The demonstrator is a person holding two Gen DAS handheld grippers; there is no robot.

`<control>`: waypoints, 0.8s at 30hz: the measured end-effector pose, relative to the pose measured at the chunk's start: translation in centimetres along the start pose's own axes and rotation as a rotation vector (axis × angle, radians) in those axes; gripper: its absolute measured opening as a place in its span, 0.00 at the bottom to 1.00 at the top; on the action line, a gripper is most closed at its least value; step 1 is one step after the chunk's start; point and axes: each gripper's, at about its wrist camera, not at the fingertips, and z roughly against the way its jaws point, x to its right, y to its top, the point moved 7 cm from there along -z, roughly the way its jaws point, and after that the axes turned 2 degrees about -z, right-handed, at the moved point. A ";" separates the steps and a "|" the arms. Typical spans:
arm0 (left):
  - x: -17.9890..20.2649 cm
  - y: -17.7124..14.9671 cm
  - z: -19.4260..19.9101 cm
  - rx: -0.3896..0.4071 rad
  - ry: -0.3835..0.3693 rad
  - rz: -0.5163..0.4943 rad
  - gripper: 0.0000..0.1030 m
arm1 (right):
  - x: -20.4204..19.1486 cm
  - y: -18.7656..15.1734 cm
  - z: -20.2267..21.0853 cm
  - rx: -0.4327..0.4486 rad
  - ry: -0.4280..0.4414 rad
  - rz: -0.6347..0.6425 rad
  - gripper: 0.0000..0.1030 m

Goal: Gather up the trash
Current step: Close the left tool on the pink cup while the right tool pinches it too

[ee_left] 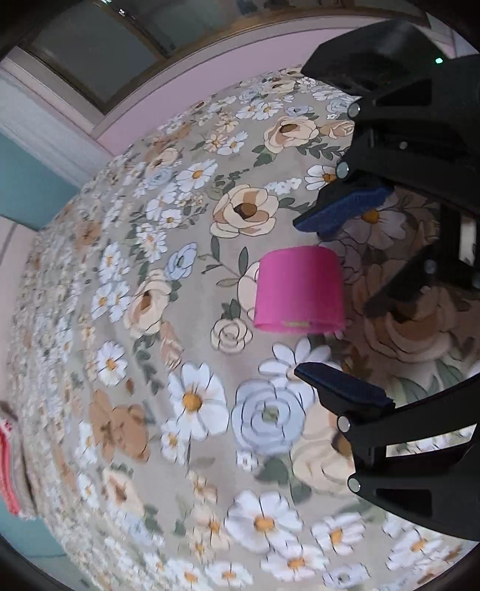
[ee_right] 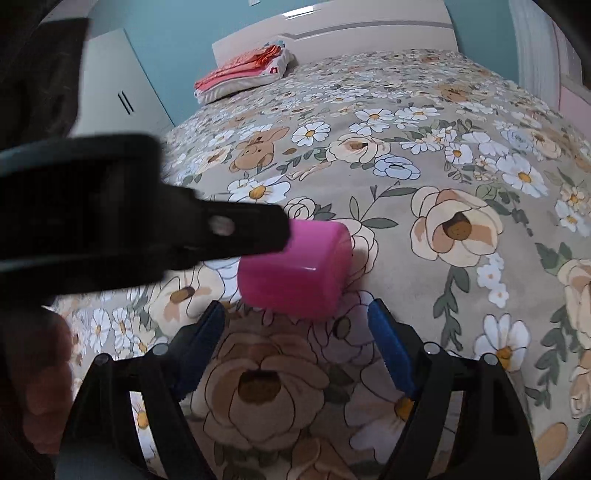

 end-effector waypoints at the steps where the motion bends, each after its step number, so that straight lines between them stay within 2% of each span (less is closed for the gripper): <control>1: 0.0 0.1 -0.7 -0.014 -0.004 -0.001 0.70 | 0.1 0.1 -0.2 0.008 0.009 -0.004 0.79; 6: -0.7 0.6 -2.9 -0.063 -0.024 0.037 0.70 | 0.1 0.2 -1.1 0.031 0.017 0.009 0.76; 10: -0.5 0.5 -4.1 -0.126 -0.056 0.032 0.70 | -0.1 0.4 -1.5 0.039 0.025 0.019 0.69; 14: -0.4 0.6 -4.6 -0.157 -0.046 0.030 0.70 | -0.3 0.8 -1.7 0.043 0.014 0.019 0.64; 19: 0.3 0.8 -5.1 -0.223 -0.030 0.022 0.70 | 0.0 0.9 -1.4 0.050 0.030 0.001 0.62; 24: 0.8 0.6 -6.4 -0.306 -0.003 -0.024 0.70 | 0.9 0.9 -1.1 0.043 0.080 -0.024 0.61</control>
